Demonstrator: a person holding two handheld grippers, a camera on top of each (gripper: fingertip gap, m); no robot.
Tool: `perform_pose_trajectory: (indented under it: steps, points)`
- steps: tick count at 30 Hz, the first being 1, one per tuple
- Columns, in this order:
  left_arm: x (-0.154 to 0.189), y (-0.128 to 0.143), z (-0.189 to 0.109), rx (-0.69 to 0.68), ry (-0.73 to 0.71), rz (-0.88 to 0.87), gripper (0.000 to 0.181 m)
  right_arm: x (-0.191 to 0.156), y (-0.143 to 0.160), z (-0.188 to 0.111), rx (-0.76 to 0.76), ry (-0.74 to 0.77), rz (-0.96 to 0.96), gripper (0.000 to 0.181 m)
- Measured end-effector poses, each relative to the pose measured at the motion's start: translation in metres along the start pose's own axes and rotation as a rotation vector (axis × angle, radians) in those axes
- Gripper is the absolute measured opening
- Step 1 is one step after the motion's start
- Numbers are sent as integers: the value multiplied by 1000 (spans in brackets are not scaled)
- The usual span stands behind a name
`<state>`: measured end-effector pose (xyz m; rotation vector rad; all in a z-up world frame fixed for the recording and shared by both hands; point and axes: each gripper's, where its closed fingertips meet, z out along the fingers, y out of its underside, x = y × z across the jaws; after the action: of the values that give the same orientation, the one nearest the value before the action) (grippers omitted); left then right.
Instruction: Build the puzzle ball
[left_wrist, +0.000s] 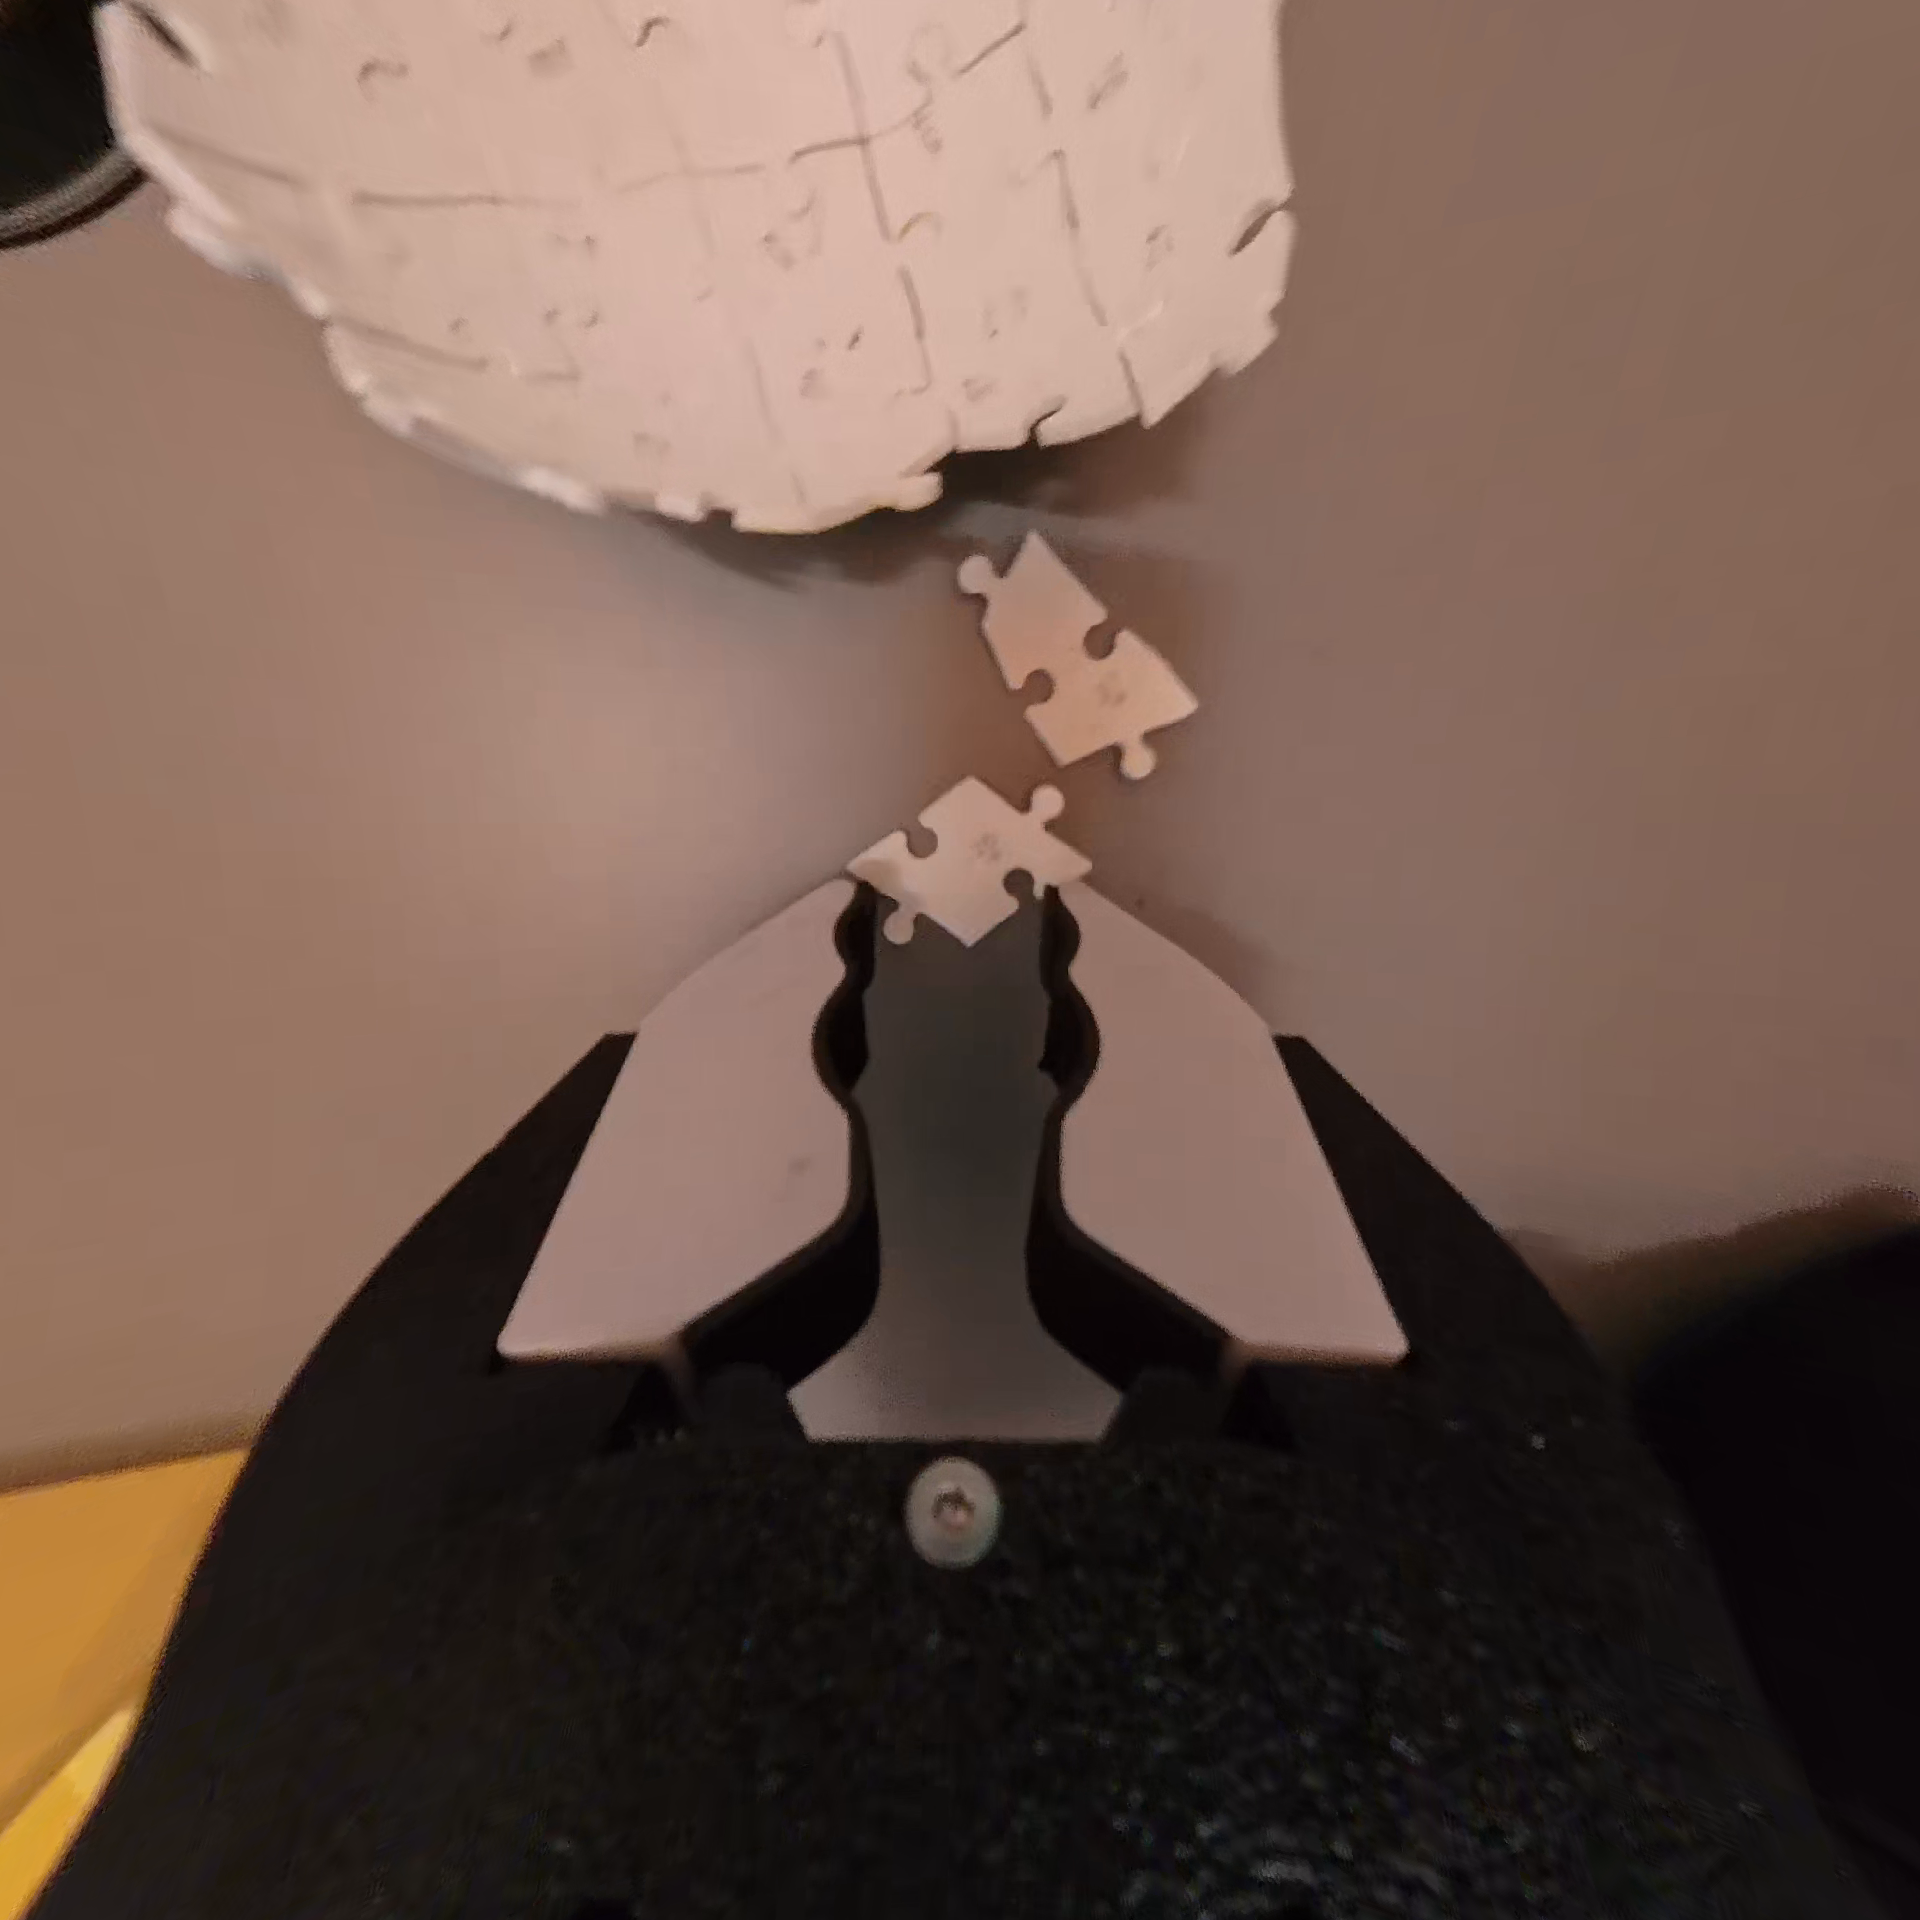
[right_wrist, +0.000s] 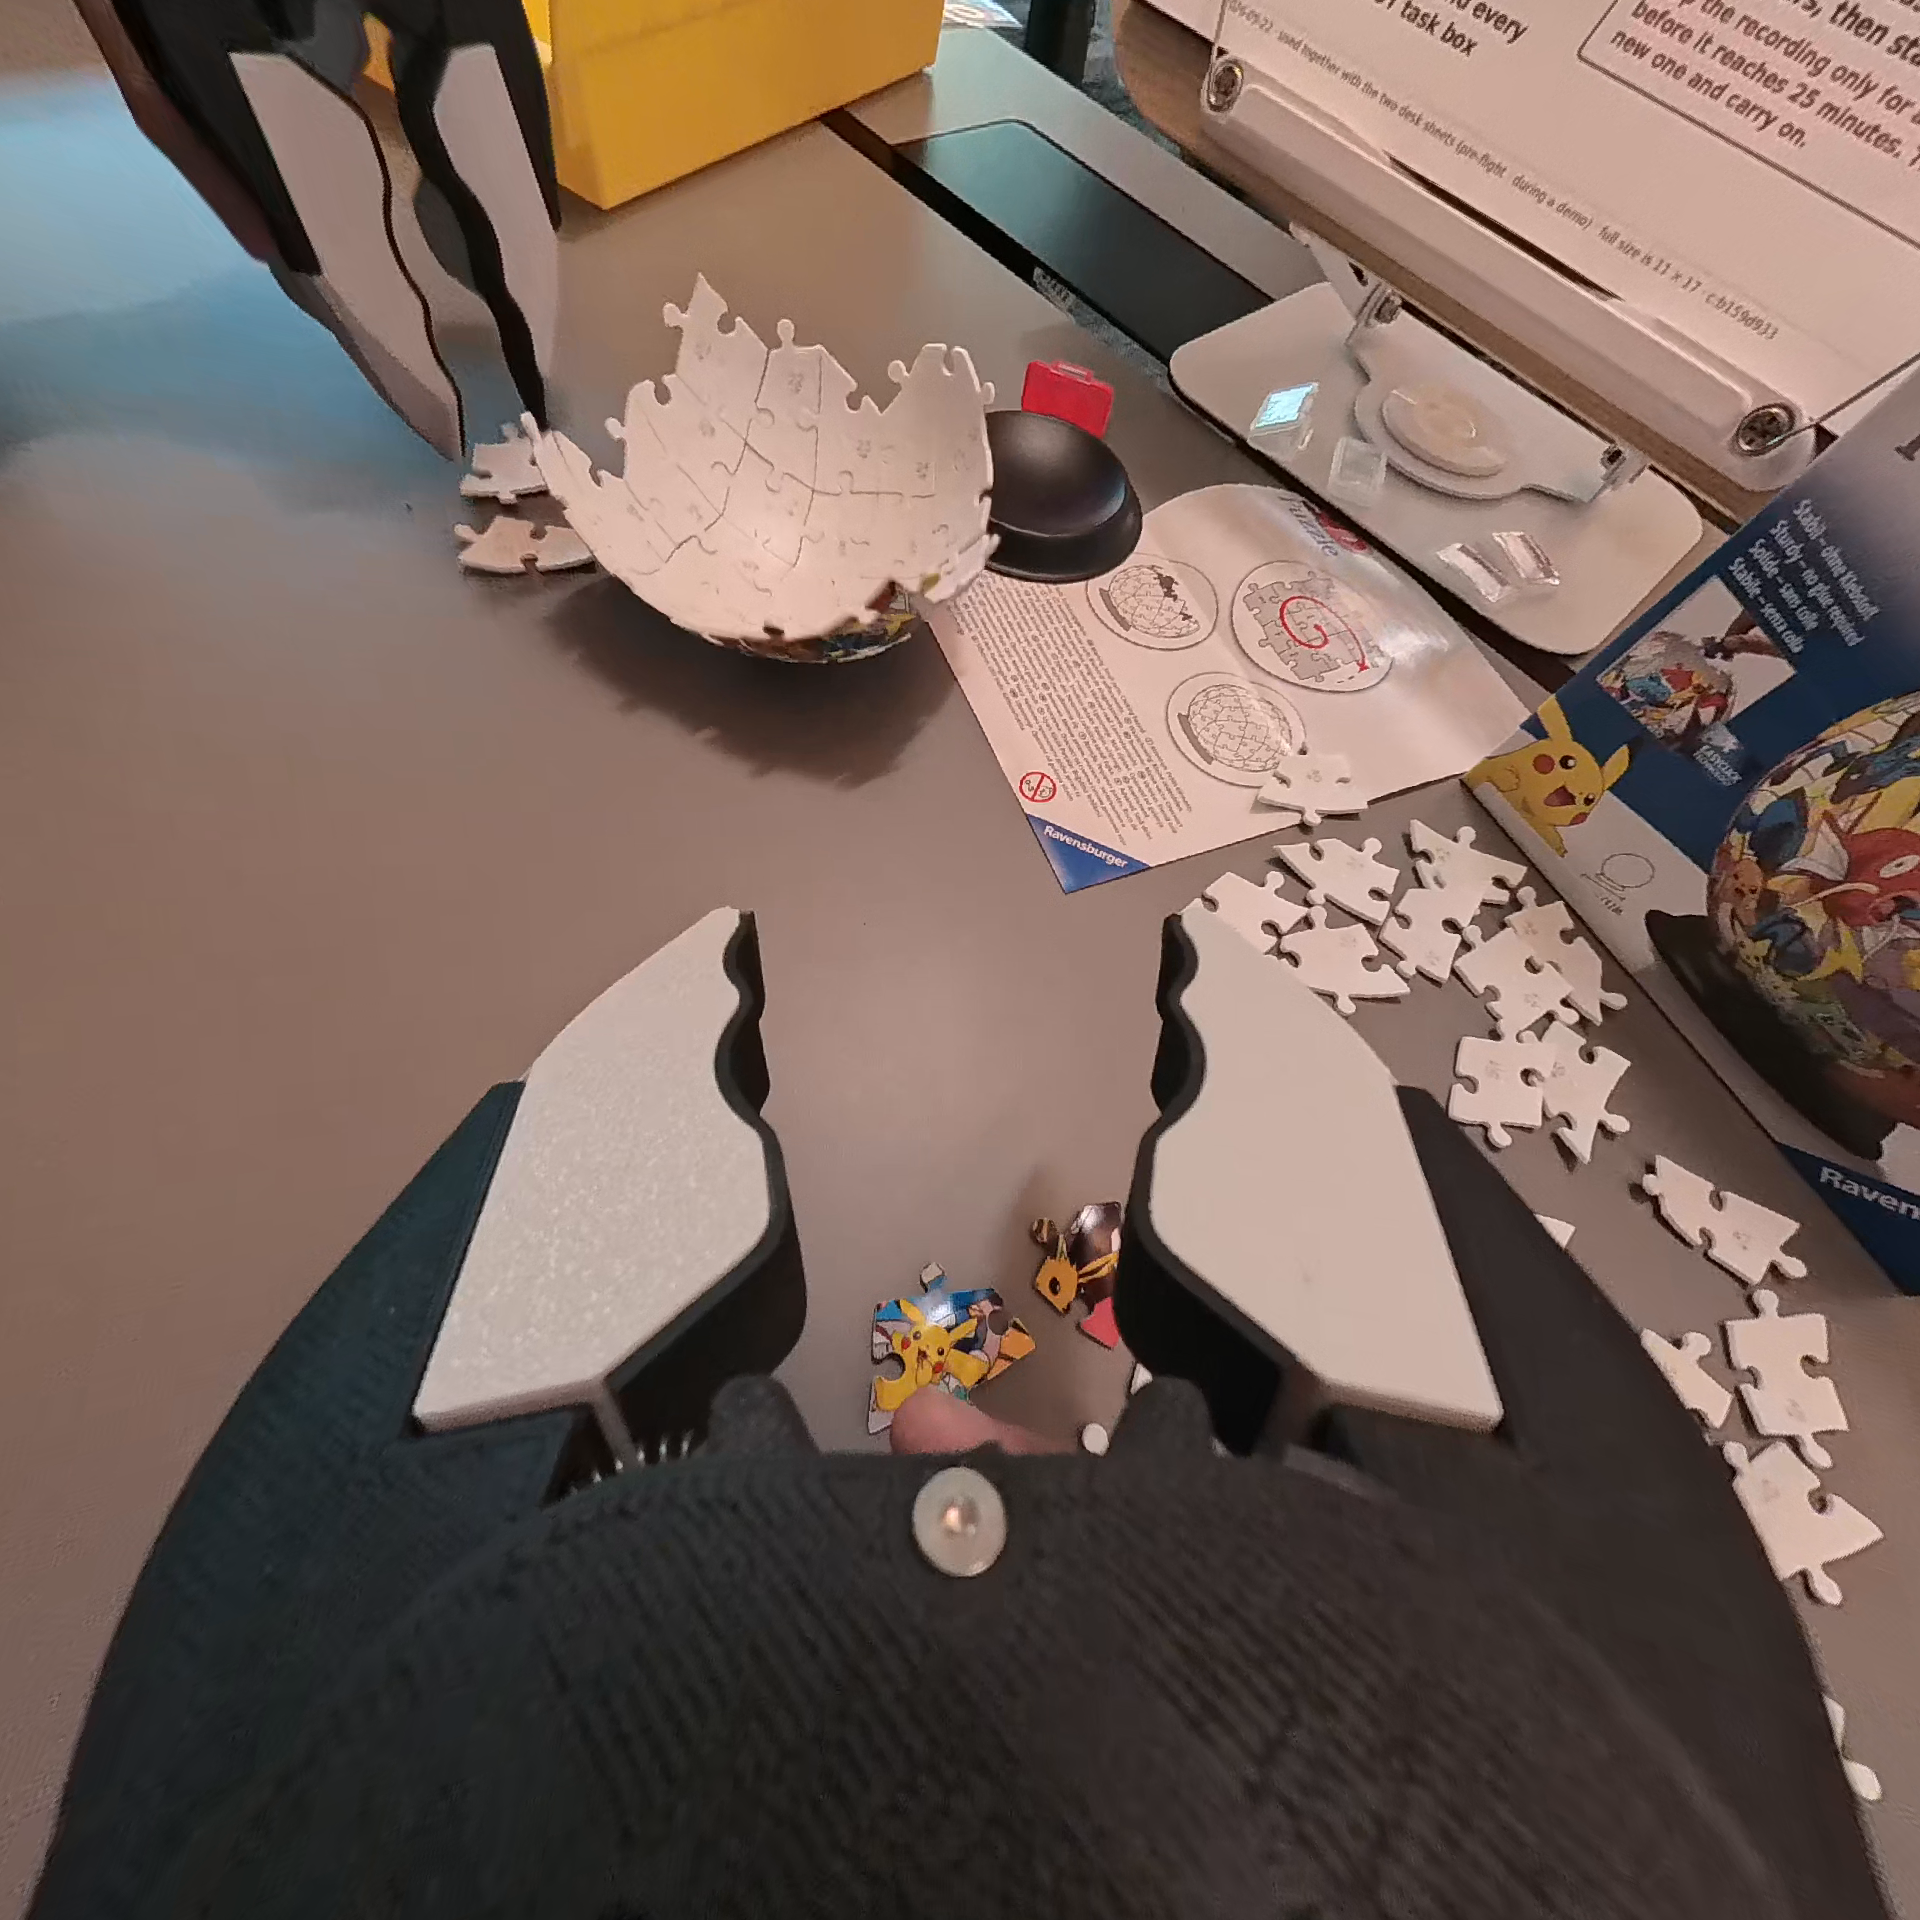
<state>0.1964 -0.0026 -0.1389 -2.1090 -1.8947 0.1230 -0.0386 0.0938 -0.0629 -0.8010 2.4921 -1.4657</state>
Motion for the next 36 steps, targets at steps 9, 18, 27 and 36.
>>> perform_pose_trajectory:
  steps: [9,18,27,36]
  points:
    - [-4,-3,3,8,-10,-40,10,0,5,0,-2,-3,9,74]
    - [-2,-9,-22,137,-56,80,42,0,7,-7,-23,-10,-17,75]
    - [4,-1,3,101,-91,348,45,7,0,-16,37,2,19,74]
    - [8,0,5,139,-86,200,26,1,0,-12,26,-20,10,74]
